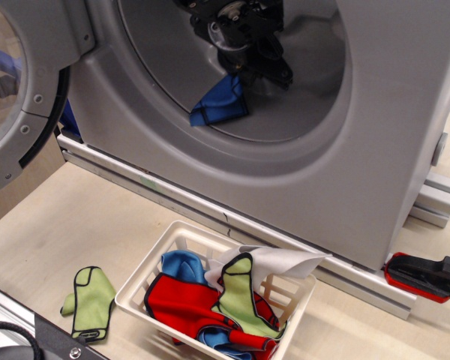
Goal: Put clothes in laundry machine
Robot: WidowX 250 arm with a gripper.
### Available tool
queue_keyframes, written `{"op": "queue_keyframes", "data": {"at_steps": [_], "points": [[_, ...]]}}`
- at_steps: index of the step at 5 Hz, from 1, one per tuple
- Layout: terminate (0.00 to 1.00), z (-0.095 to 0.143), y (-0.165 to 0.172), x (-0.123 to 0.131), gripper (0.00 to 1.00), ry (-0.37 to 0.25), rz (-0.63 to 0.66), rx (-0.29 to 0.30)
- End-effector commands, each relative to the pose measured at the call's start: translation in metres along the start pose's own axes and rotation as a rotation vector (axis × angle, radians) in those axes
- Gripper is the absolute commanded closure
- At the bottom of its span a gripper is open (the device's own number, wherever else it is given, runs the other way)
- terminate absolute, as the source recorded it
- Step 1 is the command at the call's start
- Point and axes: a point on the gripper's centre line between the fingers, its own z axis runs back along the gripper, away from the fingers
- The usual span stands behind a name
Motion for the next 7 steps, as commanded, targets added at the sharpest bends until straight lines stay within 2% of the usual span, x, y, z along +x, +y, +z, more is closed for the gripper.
{"op": "queue_keyframes", "data": {"at_steps": [1, 3, 4, 5, 6, 7], "points": [[0.0, 0.036, 0.008, -0.017, 0.0, -0.074, -0.043, -0.017], [0.0, 0.079, -0.006, -0.05, 0.0, -0.091, -0.114, -0.129], [0.0, 0.102, -0.008, -0.052, 0.0, -0.055, -0.1, -0.216], [0.0, 0.121, -0.007, -0.049, 0.0, -0.034, -0.075, -0.275], [0.0, 0.133, -0.006, -0.047, 0.0, 0.011, -0.093, -0.307], [1.0, 0.133, -0.006, -0.047, 0.0, 0.011, -0.093, -0.307]]}}
